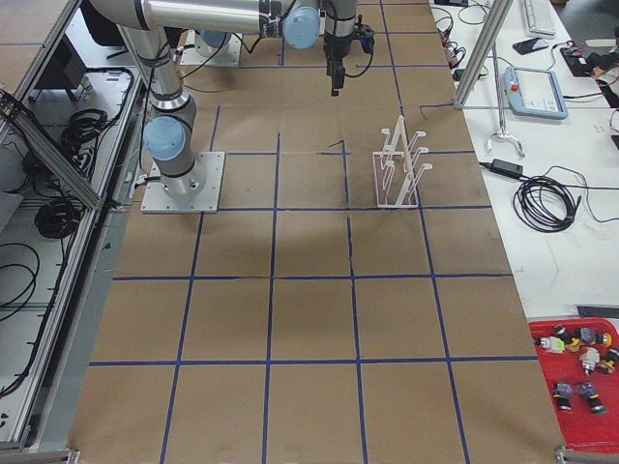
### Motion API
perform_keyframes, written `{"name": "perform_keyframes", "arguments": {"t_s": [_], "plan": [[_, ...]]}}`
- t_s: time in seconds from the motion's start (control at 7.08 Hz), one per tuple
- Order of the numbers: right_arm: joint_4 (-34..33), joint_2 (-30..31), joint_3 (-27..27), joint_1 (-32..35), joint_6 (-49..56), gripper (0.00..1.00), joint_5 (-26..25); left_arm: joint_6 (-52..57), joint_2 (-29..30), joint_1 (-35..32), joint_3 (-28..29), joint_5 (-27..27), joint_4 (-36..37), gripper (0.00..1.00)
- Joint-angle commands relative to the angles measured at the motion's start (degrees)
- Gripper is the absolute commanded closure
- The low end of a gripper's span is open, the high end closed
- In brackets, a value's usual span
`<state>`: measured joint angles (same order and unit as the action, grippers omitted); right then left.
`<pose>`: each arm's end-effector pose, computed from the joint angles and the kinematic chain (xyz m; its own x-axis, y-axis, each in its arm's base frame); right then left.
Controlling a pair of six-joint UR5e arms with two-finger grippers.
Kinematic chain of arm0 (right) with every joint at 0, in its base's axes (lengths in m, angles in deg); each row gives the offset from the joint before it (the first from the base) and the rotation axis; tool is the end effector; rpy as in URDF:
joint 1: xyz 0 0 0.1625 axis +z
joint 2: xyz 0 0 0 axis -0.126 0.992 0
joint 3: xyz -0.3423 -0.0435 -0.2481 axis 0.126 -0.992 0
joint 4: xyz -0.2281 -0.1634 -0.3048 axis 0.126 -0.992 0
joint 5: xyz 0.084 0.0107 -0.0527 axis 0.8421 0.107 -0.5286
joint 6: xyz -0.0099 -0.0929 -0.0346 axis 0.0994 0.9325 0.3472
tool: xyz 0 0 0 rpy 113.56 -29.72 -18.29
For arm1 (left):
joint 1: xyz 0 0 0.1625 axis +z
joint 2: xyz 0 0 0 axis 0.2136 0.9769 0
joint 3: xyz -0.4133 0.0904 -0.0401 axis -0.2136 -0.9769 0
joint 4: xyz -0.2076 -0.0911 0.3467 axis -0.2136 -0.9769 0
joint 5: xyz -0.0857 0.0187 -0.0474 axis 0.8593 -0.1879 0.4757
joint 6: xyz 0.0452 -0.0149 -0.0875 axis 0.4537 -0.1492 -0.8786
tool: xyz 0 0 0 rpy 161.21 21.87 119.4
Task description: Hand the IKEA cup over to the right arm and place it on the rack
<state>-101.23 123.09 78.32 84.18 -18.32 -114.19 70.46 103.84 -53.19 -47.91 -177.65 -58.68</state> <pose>0.1457 -0.5020 0.4413 -0.9928 -0.1196 -0.0026 -0.1196 0.9921 0.0364 0.0799 -0.4954 0.2612 -1.0000 -0.0021 0.0075 -0.0018 0.9994 0.0355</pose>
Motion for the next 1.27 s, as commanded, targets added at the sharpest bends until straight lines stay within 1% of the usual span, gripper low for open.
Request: {"name": "perform_keyframes", "arguments": {"t_s": [0.0, 0.28, 0.42, 0.56, 0.71, 0.85, 0.99, 1.13], "plan": [[0.0, -0.01, -0.08, -0.01, -0.01, 0.0, -0.04, 0.17, 3.17, 0.48, -0.14, -0.08, 1.38, 0.01], [0.0, -0.01, 0.01, -0.01, -0.01, 0.0, -0.12, 0.17, 3.35, 0.92, -0.05, -0.26, 1.47, 0.03], [0.0, -0.01, 0.09, -0.01, -0.01, 0.0, -0.12, 0.25, 3.35, 0.83, -0.05, -0.26, 1.64, 0.09], [-0.09, -0.01, 0.35, -0.01, -0.18, 0.0, 0.05, 0.43, 3.35, 0.83, -0.05, -0.34, 2.08, 0.29], [-0.96, -0.1, 0.53, -0.01, -0.97, 0.0, 0.57, 1.39, 3.26, 0.83, 0.21, -0.43, 2.08, 0.62], [-3.23, -0.1, 0.88, -0.01, -4.89, 0.0, 0.67, 1.66, 3.09, 0.92, 0.3, -1.04, 2.08, 0.87], [-4.91, -0.01, 1.58, -0.01, -8.41, 0.0, 1.28, 1.66, 3.17, 0.83, 0.56, -3.57, 2.35, 1.0], [-8.84, -0.1, 2.46, -0.01, -9.31, 0.0, 3.2, 1.66, 2.74, 0.83, 0.65, -3.68, 2.35, 1.0]]}}
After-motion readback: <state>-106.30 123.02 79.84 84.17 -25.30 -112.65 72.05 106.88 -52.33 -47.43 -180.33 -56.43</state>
